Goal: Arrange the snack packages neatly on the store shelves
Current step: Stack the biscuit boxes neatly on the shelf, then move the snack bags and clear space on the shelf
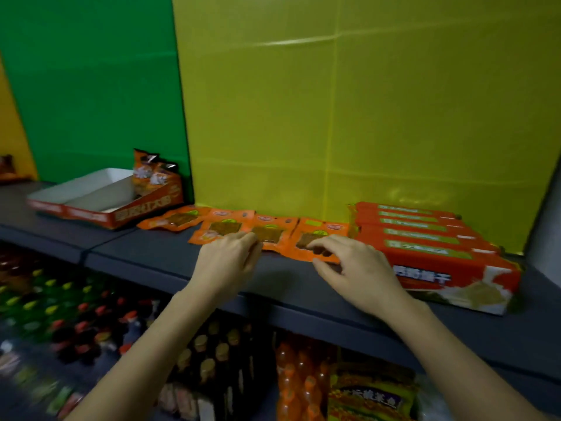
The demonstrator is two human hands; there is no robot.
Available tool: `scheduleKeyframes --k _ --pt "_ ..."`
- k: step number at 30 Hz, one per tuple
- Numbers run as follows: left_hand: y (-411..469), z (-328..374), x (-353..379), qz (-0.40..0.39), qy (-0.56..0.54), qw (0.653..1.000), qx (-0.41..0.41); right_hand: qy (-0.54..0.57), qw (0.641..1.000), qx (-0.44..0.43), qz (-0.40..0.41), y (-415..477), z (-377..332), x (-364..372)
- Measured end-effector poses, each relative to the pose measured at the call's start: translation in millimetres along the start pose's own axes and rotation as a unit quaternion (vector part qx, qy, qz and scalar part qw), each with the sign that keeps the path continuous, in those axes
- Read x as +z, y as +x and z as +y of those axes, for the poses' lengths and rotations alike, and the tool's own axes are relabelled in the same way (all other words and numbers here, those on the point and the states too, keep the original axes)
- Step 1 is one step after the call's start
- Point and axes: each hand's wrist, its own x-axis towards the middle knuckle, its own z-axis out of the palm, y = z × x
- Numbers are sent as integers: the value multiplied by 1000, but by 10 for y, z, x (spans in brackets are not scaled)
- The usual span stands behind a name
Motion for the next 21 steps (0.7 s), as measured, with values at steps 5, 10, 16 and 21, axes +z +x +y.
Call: scheduleKeyframes --k 5,10,16,21 --pt "-458 -858 -289 1 52 998 -48 31 996 -65 -44 425 -778 516" --pt "-925 -1819 -689 -4 98 992 -79 75 989 -113 -56 845 -1686 1040" --pt "-1382 -2914 -1094 -9 139 984 -108 110 981 -138 -76 1391 -2888 1627" --pt "-1575 -3699 -1320 -14 136 979 -154 130 977 -145 -84 1825 -3634 2009"
